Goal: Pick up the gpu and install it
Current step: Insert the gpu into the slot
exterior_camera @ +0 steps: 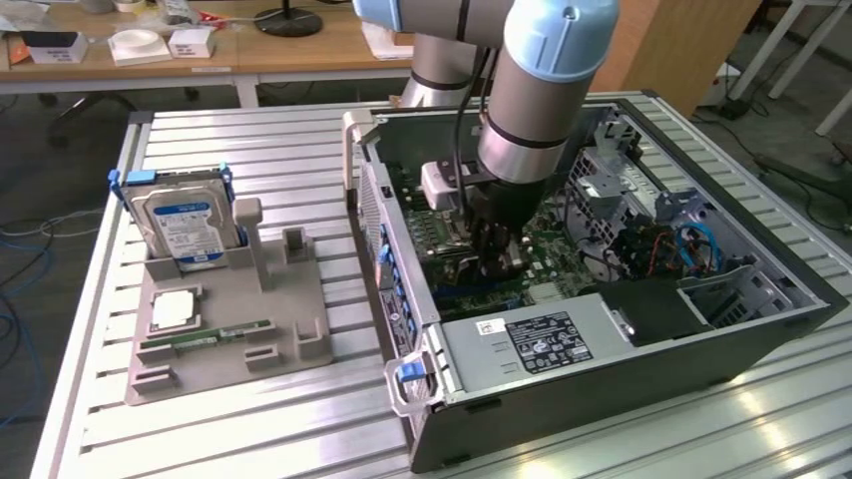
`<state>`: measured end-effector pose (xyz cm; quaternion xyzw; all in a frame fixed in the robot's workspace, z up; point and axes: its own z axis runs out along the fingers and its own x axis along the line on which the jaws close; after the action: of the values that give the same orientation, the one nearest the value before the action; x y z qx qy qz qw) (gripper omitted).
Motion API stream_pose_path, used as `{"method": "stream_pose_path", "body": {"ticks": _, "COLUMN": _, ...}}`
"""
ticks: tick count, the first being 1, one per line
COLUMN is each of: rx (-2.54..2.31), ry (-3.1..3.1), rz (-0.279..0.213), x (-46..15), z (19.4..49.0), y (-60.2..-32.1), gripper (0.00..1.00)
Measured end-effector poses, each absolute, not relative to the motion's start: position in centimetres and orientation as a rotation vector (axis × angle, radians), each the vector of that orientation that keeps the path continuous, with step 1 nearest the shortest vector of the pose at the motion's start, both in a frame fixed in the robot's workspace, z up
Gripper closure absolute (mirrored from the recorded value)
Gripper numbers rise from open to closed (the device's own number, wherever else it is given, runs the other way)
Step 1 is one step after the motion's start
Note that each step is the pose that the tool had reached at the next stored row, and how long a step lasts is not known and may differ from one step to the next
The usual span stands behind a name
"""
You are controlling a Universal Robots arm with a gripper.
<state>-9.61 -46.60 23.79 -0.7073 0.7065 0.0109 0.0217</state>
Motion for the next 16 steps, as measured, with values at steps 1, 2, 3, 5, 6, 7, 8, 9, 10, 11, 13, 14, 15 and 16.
{"method": "stream_pose_path", "body": {"ticks": 1, "rx": -2.192, "ry": 2.189, "rz": 0.034, "x": -9.61, "z": 23.75, "y": -46.6, "gripper": 0.73}}
{"method": "stream_pose_path", "body": {"ticks": 2, "rx": -2.192, "ry": 2.189, "rz": 0.034, "x": -9.61, "z": 23.71, "y": -46.6, "gripper": 0.73}}
{"method": "stream_pose_path", "body": {"ticks": 3, "rx": -2.192, "ry": 2.189, "rz": 0.034, "x": -9.61, "z": 23.67, "y": -46.6, "gripper": 0.73}}
{"method": "stream_pose_path", "body": {"ticks": 5, "rx": -2.192, "ry": 2.189, "rz": 0.034, "x": -9.61, "z": 23.61, "y": -46.6, "gripper": 0.73}}
{"method": "stream_pose_path", "body": {"ticks": 6, "rx": -2.192, "ry": 2.189, "rz": 0.034, "x": -9.61, "z": 23.57, "y": -46.6, "gripper": 0.73}}
{"method": "stream_pose_path", "body": {"ticks": 7, "rx": -2.192, "ry": 2.189, "rz": 0.034, "x": -9.61, "z": 23.54, "y": -46.6, "gripper": 0.73}}
{"method": "stream_pose_path", "body": {"ticks": 8, "rx": -2.192, "ry": 2.189, "rz": 0.034, "x": -9.61, "z": 23.5, "y": -46.6, "gripper": 0.73}}
{"method": "stream_pose_path", "body": {"ticks": 9, "rx": -2.192, "ry": 2.189, "rz": 0.034, "x": -9.61, "z": 23.45, "y": -46.6, "gripper": 0.73}}
{"method": "stream_pose_path", "body": {"ticks": 10, "rx": -2.192, "ry": 2.189, "rz": 0.034, "x": -9.61, "z": 23.38, "y": -46.6, "gripper": 0.73}}
{"method": "stream_pose_path", "body": {"ticks": 11, "rx": -2.191, "ry": 2.189, "rz": 0.034, "x": -9.61, "z": 23.25, "y": -46.59, "gripper": 0.73}}
{"method": "stream_pose_path", "body": {"ticks": 13, "rx": -2.192, "ry": 2.189, "rz": 0.034, "x": -9.61, "z": 23.18, "y": -46.6, "gripper": 0.73}}
{"method": "stream_pose_path", "body": {"ticks": 14, "rx": -2.192, "ry": 2.189, "rz": 0.034, "x": -9.62, "z": 23.18, "y": -46.6, "gripper": 0.73}}
{"method": "stream_pose_path", "body": {"ticks": 15, "rx": -2.192, "ry": 2.189, "rz": 0.034, "x": -9.62, "z": 23.18, "y": -46.6, "gripper": 0.73}}
{"method": "stream_pose_path", "body": {"ticks": 16, "rx": -2.192, "ry": 2.189, "rz": 0.034, "x": -9.63, "z": 23.18, "y": -46.6, "gripper": 0.73}}
